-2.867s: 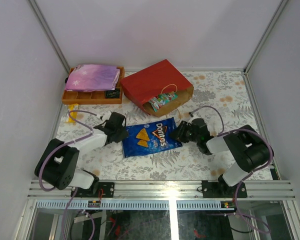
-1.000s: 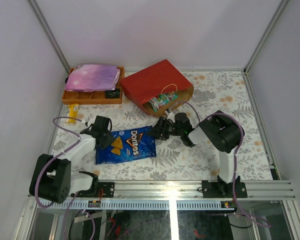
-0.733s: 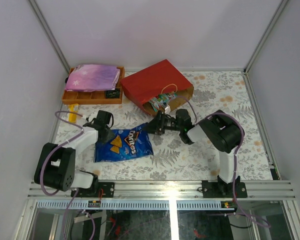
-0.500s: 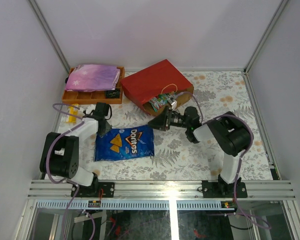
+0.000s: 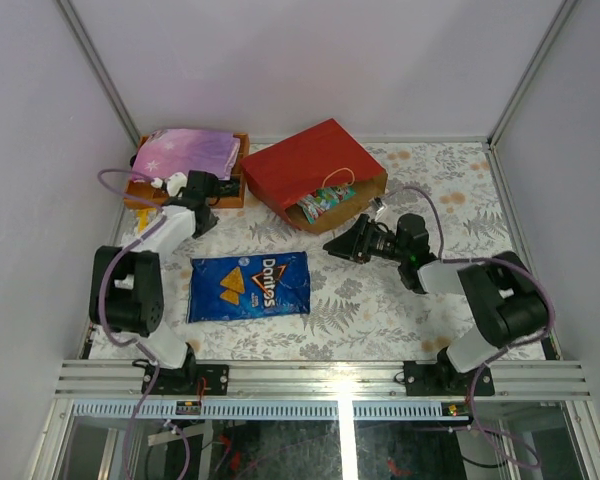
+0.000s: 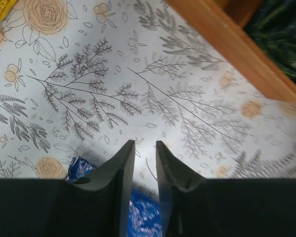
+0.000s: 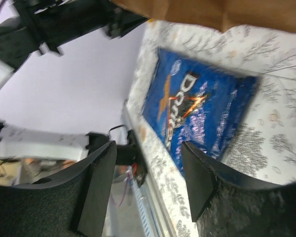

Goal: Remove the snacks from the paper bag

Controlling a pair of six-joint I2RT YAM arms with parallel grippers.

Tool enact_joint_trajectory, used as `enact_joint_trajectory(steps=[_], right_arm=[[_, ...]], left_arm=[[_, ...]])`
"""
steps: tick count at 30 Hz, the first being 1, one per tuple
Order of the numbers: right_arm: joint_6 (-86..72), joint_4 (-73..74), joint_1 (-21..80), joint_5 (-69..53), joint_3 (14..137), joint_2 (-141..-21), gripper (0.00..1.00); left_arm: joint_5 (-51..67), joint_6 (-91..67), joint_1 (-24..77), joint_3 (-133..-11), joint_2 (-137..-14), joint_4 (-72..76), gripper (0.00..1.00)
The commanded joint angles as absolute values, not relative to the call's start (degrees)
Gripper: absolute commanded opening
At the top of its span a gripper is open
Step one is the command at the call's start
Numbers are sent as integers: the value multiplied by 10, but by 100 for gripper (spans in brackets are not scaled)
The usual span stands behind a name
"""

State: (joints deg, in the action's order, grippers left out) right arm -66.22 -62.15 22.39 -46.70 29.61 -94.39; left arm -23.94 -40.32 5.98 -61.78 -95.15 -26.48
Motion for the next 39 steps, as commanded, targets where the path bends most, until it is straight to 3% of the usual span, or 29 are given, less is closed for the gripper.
enact_joint_trajectory(steps=[1, 4, 6, 8, 9, 12, 19, 28, 39], right_arm=[[-436, -332, 229, -354, 311, -826, 64], [-394, -265, 228, -320, 306, -790, 67], [-390, -254, 229, -317, 296, -780, 69], [-393, -259, 228, -319, 288, -777, 70], [-397, -264, 229, -322, 282, -779, 70], [-403, -276, 228, -330, 274, -788, 72], [-381, -241, 228, -327, 259, -764, 73], [-373, -223, 228, -324, 237, -738, 74], [-373, -215, 229, -336, 236, -724, 74]], left_arm=[[-181, -372, 95, -599, -837, -265, 31], [-185, -411, 211, -544, -751, -283, 63], [-180, -465, 297, -516, -729, -308, 76], [-164, -523, 363, -473, -709, -297, 98], [-151, -544, 392, -451, -701, -275, 100], [-131, -579, 440, -398, -702, -202, 100], [-160, -556, 438, -397, -811, -177, 100], [-165, -483, 348, -385, -862, -230, 100], [-192, -366, 213, -455, -907, -246, 100]])
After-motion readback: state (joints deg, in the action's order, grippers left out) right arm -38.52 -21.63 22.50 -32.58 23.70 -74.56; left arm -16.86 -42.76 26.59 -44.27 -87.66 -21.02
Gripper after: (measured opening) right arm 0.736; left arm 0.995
